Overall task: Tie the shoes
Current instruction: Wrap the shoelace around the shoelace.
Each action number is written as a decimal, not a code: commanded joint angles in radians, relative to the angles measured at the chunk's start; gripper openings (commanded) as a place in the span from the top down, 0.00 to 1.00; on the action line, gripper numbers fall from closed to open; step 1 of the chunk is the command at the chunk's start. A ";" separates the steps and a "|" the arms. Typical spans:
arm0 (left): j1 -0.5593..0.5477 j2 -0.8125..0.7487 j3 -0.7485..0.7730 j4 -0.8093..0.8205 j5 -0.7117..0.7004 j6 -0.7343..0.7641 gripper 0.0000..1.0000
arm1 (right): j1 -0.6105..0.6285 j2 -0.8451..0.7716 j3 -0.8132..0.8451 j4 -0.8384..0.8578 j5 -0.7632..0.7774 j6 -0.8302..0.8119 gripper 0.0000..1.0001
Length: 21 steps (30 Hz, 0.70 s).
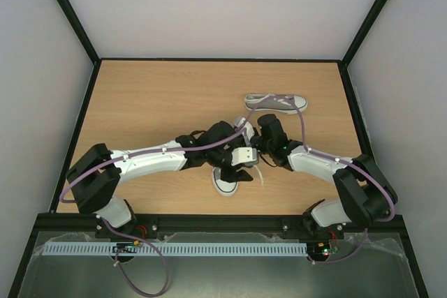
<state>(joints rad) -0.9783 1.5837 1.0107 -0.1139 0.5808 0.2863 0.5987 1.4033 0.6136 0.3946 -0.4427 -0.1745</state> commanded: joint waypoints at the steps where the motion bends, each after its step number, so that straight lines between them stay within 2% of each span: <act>1: -0.037 -0.025 0.000 -0.044 -0.105 0.196 0.46 | 0.010 -0.020 0.000 -0.003 -0.021 -0.011 0.99; 4: -0.053 -0.034 -0.020 -0.113 -0.170 0.336 0.38 | 0.010 -0.019 0.004 -0.007 -0.023 -0.013 0.99; 8: -0.053 -0.052 -0.033 -0.152 -0.237 0.403 0.38 | 0.010 -0.022 0.010 -0.024 -0.017 -0.020 0.99; 12: -0.053 -0.076 -0.063 -0.193 -0.288 0.501 0.61 | 0.010 -0.026 0.011 -0.038 -0.011 -0.023 0.99; 13: -0.054 -0.078 -0.070 -0.196 -0.306 0.518 0.64 | 0.010 -0.026 0.011 -0.039 -0.010 -0.023 0.99; 18: -0.099 -0.093 -0.074 -0.296 -0.348 0.671 0.58 | 0.010 -0.028 0.009 -0.044 -0.001 -0.024 0.99; 21: -0.102 -0.098 -0.050 -0.331 -0.329 0.623 0.65 | 0.010 -0.029 0.012 -0.049 -0.001 -0.025 0.99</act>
<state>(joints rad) -1.0653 1.5185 0.9482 -0.3515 0.2630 0.8627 0.6029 1.3994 0.6136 0.3767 -0.4423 -0.1833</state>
